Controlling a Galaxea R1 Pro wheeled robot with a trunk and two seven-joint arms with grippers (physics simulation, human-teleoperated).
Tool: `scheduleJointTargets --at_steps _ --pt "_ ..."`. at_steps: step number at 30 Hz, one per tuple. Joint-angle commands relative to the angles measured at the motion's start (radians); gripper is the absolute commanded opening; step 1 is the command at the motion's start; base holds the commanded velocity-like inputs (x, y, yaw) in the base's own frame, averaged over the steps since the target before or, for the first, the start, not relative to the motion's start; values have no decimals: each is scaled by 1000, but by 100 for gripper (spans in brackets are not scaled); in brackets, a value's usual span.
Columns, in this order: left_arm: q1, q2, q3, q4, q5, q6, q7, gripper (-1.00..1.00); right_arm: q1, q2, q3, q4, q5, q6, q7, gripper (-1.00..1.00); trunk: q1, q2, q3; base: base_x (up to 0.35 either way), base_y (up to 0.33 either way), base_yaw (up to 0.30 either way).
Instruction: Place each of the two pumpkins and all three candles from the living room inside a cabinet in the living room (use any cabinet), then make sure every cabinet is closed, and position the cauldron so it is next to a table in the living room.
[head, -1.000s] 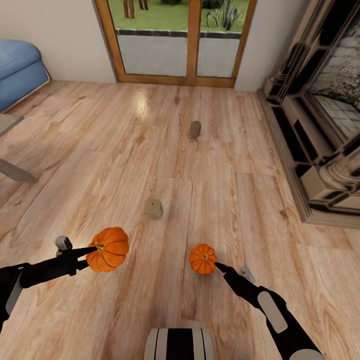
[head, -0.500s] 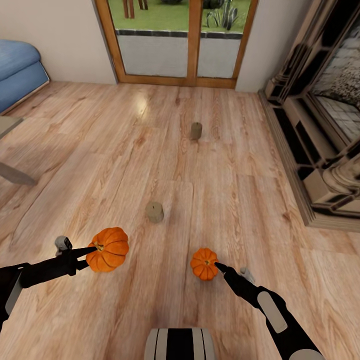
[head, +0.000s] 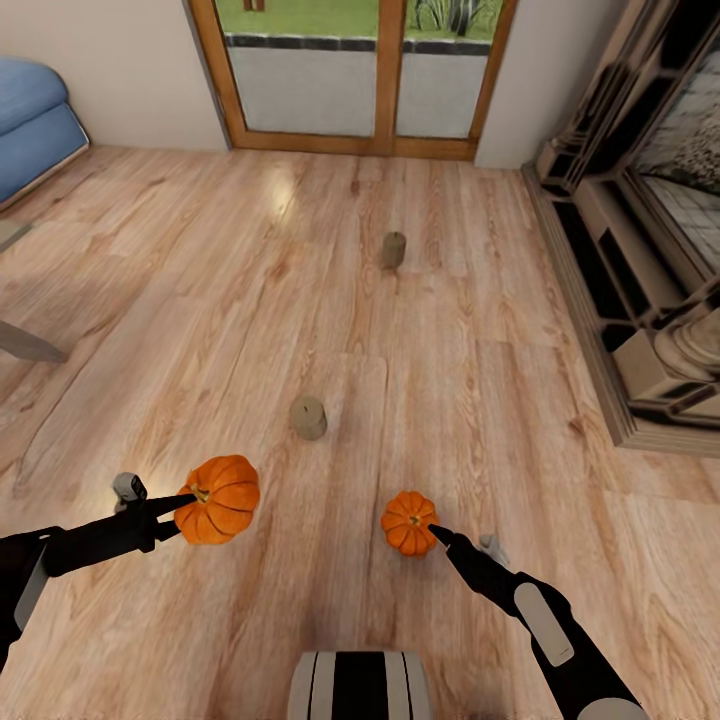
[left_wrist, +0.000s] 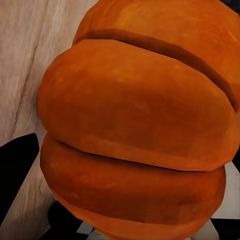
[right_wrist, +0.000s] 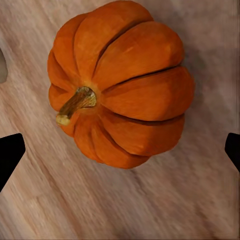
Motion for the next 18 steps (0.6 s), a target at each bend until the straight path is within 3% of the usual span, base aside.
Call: scheduleJointTargets --at_steps 1,18 --pt "0 0 0 0 2 -1 0 -100 0 0 0 0 0 0 0 100 0 0 -4 0 0 0" --pt "0 0 -1 0 2 -2 0 -100 0 -4 0 0 1 0 0 100 7 -4 -62 0 0 0"
